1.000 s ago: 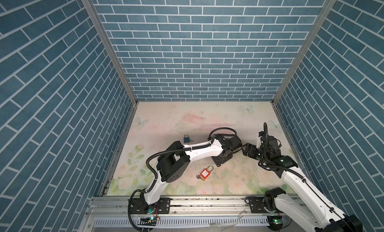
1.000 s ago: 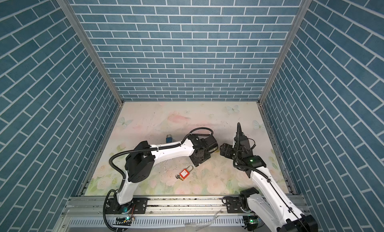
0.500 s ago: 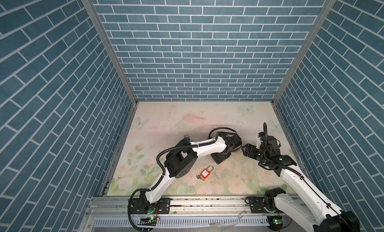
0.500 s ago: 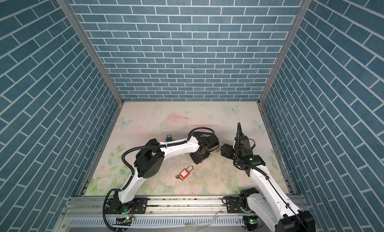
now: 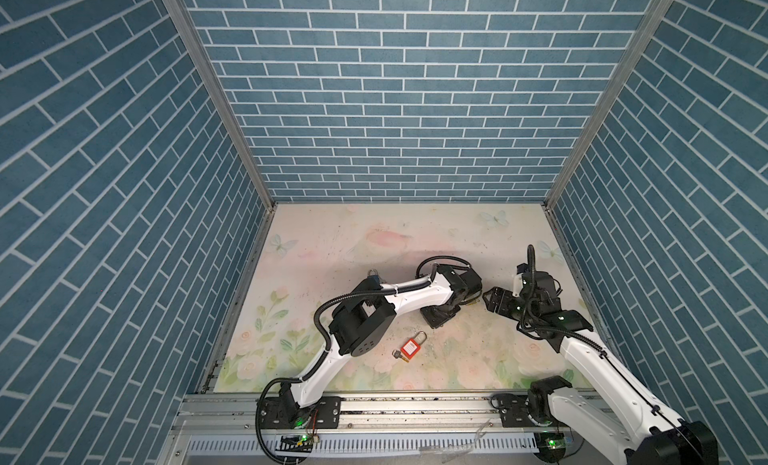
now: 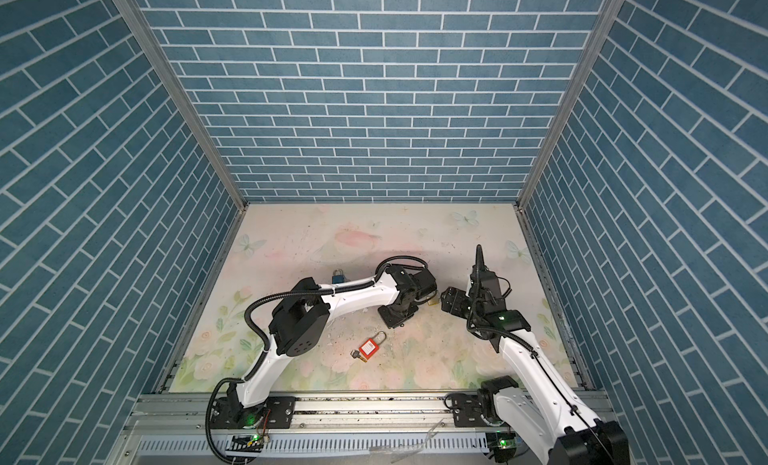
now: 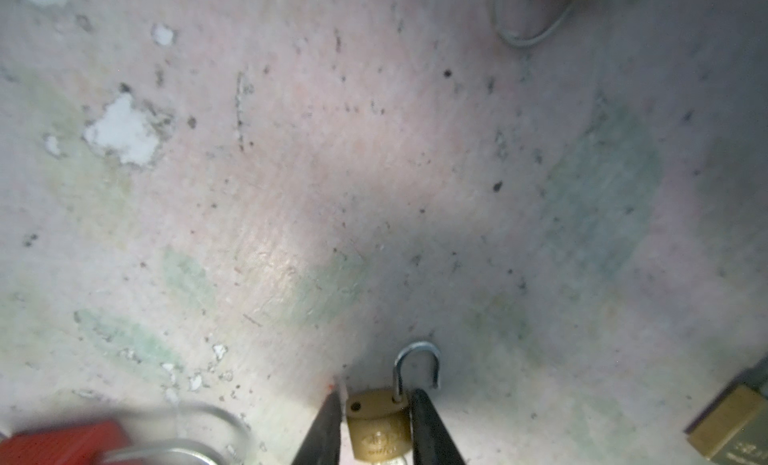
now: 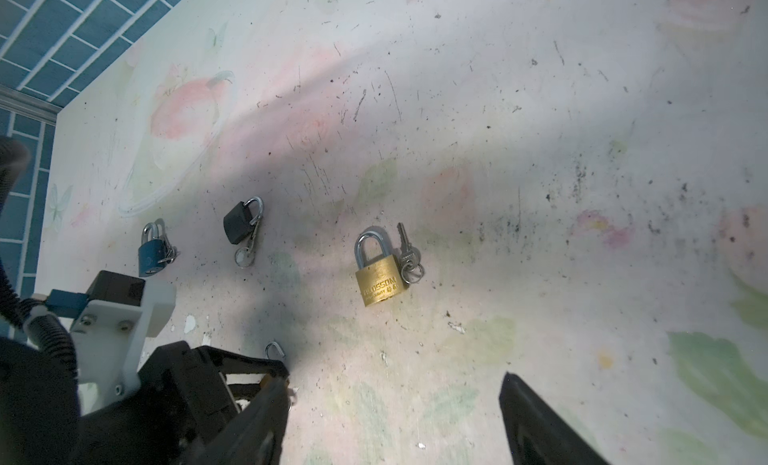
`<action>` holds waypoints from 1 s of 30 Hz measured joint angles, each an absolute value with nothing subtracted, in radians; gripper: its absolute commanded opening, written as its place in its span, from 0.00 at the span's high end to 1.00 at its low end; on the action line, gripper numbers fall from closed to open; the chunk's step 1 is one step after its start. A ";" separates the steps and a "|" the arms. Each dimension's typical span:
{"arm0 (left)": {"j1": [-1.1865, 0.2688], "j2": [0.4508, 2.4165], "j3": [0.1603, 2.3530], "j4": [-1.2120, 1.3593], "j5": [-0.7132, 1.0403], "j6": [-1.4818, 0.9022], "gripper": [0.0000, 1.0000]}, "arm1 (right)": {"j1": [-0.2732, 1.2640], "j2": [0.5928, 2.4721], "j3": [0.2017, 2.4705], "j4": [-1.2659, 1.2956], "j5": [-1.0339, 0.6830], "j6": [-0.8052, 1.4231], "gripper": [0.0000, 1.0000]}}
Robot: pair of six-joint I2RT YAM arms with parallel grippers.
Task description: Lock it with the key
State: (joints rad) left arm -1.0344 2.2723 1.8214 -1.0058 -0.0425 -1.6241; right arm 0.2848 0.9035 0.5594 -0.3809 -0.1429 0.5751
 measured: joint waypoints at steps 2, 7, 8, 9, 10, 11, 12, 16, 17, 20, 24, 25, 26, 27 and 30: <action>-1.034 2.272 1.819 -1.003 -0.039 -1.622 0.85 | 0.284 0.909 0.559 -0.381 -0.144 0.575 0.20; -1.034 2.257 1.798 -0.981 -0.036 -1.600 0.99 | 0.282 0.920 0.561 -0.382 -0.147 0.575 0.20; -1.034 2.252 1.790 -0.971 -0.037 -1.586 1.00 | 0.281 0.922 0.564 -0.384 -0.150 0.575 0.20; -1.033 2.246 1.780 -0.957 -0.037 -1.564 1.00 | 0.280 0.923 0.572 -0.389 -0.152 0.575 0.20; -1.033 2.236 1.765 -0.931 -0.039 -1.525 1.00 | 0.279 0.923 0.585 -0.397 -0.156 0.575 0.20; -1.033 2.227 1.750 -0.901 -0.039 -1.488 1.00 | 0.278 0.923 0.602 -0.405 -0.160 0.575 0.20; -1.032 2.213 1.728 -0.853 -0.038 -1.426 1.00 | 0.276 0.922 0.625 -0.413 -0.165 0.575 0.20; -1.028 2.125 1.636 -0.684 -0.044 -1.164 1.00 | 0.266 0.901 0.728 -0.445 -0.190 0.575 0.19; -1.026 2.090 1.605 -0.642 -0.046 -1.098 1.00 | 0.262 0.893 0.749 -0.450 -0.197 0.575 0.19; -1.015 1.928 1.470 -0.489 -0.036 -0.878 1.00 | 0.248 0.867 0.820 -0.472 -0.232 0.574 0.19; -0.940 1.689 1.260 -0.258 0.091 -0.611 1.00 | 0.237 0.845 0.868 -0.494 -0.326 0.562 0.19; -0.907 1.641 1.214 -0.202 0.136 -0.556 1.00 | 0.237 0.839 0.868 -0.494 -0.360 0.558 0.19; -0.878 1.609 1.177 -0.152 0.181 -0.517 1.00 | 0.236 0.833 0.868 -0.494 -0.393 0.552 0.20; -0.843 1.575 1.135 -0.094 0.232 -0.473 1.00 | 0.236 0.825 0.865 -0.491 -0.429 0.550 0.20; -0.771 1.515 1.030 0.043 0.362 -0.353 1.00 | 0.239 0.803 0.851 -0.479 -0.521 0.550 0.23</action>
